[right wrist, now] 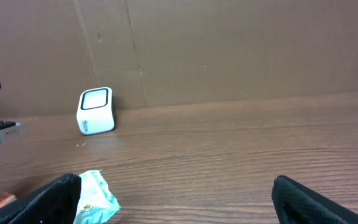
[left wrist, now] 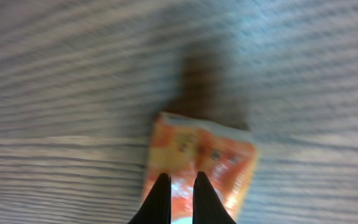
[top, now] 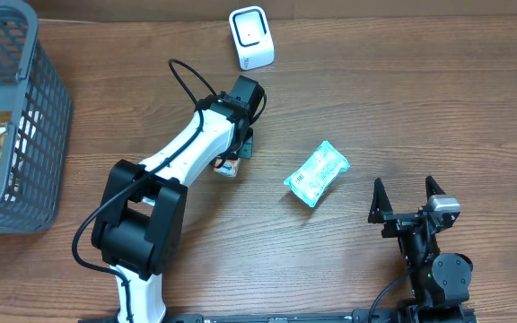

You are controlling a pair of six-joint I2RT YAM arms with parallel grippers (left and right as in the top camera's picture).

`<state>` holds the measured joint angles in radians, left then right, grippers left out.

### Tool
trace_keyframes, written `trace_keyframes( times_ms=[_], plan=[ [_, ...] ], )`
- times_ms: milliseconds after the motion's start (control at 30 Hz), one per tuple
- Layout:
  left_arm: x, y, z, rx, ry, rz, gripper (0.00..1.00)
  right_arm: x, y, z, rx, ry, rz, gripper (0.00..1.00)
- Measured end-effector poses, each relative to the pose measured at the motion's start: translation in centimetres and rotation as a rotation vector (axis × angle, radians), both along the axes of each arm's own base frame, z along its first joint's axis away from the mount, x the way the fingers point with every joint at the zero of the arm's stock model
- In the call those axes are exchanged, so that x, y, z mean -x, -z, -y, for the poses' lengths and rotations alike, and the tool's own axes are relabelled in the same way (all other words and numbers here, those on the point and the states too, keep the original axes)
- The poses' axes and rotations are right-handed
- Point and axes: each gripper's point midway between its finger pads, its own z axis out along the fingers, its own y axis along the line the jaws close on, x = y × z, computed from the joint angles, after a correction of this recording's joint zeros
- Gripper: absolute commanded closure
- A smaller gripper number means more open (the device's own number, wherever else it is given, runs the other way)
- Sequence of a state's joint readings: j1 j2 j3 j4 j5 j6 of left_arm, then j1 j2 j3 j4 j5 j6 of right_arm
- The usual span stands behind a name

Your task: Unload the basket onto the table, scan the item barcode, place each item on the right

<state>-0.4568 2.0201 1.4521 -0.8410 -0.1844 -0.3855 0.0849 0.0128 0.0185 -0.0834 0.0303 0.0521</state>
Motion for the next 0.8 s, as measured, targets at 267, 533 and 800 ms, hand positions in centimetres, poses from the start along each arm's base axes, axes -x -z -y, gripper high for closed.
trace_keyframes(
  times_ms=[267, 533, 800],
  plan=[
    [0.6, 0.3, 1.2, 0.050, 0.020, -0.027, 0.96, 0.0, 0.0, 0.0, 0.000, 0.000, 0.000, 0.00],
    [1.1, 0.3, 2.1, 0.059, 0.042, -0.033, 0.96, 0.0, 0.0, 0.0, 0.000, 0.000, 0.000, 0.00],
    [1.7, 0.6, 3.0, 0.057, 0.068, -0.037, 0.96, 0.0, 0.0, 0.0, 0.000, 0.000, 0.000, 0.00]
  ],
)
